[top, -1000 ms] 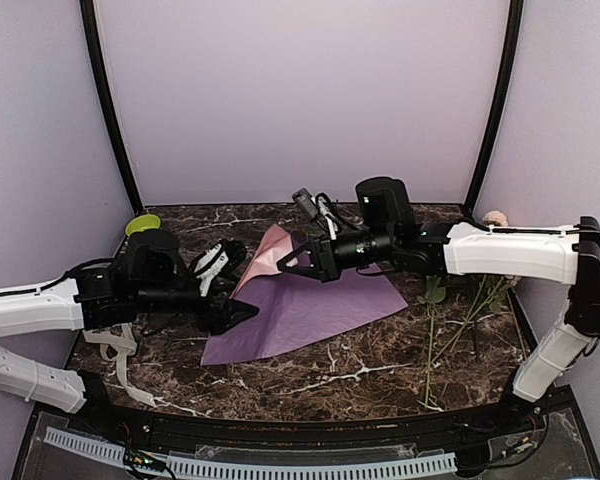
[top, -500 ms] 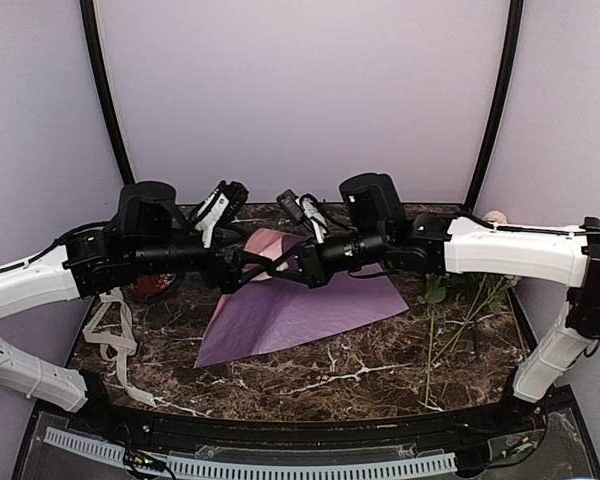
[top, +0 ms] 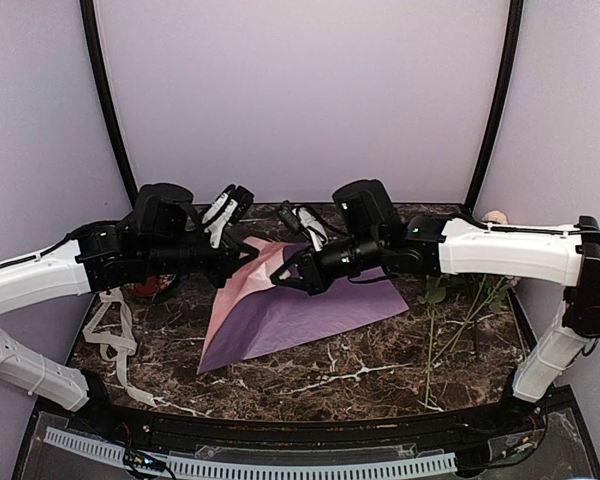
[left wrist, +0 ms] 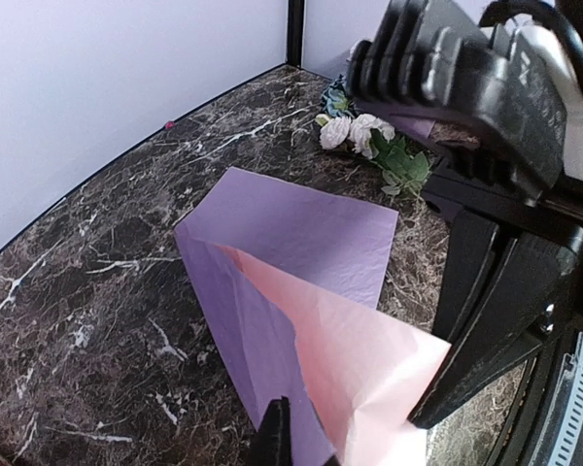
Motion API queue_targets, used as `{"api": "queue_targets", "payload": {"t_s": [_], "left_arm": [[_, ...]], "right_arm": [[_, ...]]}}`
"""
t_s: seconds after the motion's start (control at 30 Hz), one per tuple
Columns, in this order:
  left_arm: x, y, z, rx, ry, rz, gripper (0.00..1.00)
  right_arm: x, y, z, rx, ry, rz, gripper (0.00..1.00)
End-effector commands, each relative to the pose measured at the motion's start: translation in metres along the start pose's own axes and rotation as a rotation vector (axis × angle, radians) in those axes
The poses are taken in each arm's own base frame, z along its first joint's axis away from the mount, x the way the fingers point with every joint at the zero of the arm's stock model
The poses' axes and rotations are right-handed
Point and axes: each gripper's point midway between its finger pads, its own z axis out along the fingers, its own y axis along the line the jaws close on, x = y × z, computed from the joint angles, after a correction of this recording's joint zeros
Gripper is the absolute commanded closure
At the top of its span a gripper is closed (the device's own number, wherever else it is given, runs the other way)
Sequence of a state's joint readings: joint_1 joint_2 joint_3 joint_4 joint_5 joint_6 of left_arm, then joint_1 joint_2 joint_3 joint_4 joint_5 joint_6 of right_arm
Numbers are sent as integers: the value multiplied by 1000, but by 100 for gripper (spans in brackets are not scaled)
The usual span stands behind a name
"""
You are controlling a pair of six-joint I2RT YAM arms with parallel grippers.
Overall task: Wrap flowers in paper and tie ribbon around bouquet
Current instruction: Pick up the folded wrapping paper from the center of the board, then flatten the folded wrapping paper at the center of the board.
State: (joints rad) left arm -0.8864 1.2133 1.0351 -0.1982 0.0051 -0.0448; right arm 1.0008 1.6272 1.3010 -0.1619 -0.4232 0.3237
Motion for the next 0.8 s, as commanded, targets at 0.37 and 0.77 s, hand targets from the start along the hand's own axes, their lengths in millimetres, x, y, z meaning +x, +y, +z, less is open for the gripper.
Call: {"api": "queue_targets", "payload": {"t_s": [0.37, 0.77], "left_arm": [[-86, 146, -44, -422, -169, -80, 100], [-122, 151, -106, -548, -424, -28, 100]], "right_arm": [[-110, -86, -97, 351, -219, -4, 100], [-131, -30, -170, 308, -449, -43, 100]]}}
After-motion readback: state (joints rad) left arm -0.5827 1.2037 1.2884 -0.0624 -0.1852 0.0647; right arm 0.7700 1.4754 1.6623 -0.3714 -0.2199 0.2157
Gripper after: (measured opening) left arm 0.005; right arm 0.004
